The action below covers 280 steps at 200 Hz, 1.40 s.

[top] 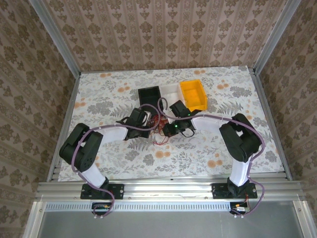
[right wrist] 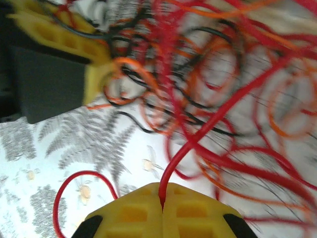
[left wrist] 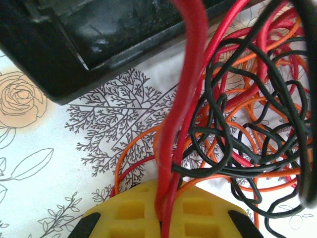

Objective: Untangle the cables

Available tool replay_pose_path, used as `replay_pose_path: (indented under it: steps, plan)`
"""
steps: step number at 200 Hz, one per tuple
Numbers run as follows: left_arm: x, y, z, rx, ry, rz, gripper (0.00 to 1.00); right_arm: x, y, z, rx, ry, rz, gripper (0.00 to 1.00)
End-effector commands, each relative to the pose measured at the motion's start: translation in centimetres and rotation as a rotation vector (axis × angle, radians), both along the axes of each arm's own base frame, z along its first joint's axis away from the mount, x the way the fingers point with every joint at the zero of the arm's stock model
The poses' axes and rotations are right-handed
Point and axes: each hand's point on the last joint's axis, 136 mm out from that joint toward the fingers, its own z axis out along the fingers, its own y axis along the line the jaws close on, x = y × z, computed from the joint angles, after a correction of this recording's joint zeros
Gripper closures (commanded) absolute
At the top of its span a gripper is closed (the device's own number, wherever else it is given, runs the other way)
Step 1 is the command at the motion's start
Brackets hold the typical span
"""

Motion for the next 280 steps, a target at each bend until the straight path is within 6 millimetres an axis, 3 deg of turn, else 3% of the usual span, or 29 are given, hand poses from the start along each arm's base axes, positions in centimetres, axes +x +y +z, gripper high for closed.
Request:
replay_pose_path:
  steps: [1,28,55,92,162,208,213,243,265,280]
  plan:
    - [-0.3,2.0,-1.6,0.105,0.043,0.084,1.00,2.4,-4.5,0.6,-0.063,-0.062,-0.229,1.00]
    - [0.0,4.3,-1.5,0.196,0.027,0.190,1.00,3.5,-10.8,0.0,-0.148,-0.069,-0.509,1.00]
    - [-0.2,5.6,-1.3,0.231,0.016,0.252,1.00,3.1,-16.7,-1.1,-0.178,-0.039,-0.778,1.00]
    - [-0.1,6.3,-0.8,0.232,-0.002,0.286,1.00,1.5,-21.7,-2.5,-0.182,0.018,-0.999,1.00]
    - [-0.1,8.4,-0.8,0.253,-0.015,0.382,1.00,0.2,-24.7,-2.2,-0.239,-0.001,-1.118,1.00]
    - [-1.1,12.4,-1.2,0.279,0.007,0.554,1.00,-1.4,-28.2,-1.3,-0.326,-0.063,-1.252,1.00]
    - [-1.2,12.5,-1.2,0.271,0.008,0.558,1.00,-1.3,-28.4,-0.3,-0.304,-0.090,-1.269,1.00]
    - [-1.4,13.6,-0.9,0.304,0.001,0.580,1.00,-1.9,-30.0,1.0,-0.321,-0.140,-1.325,1.00]
    - [-1.4,13.6,-1.0,0.305,0.005,0.573,1.00,-1.6,-30.2,1.6,-0.307,-0.164,-1.312,1.00]
    - [-0.8,11.7,-1.1,0.245,0.001,0.485,1.00,-0.8,-29.1,1.7,-0.276,-0.162,-1.251,1.00]
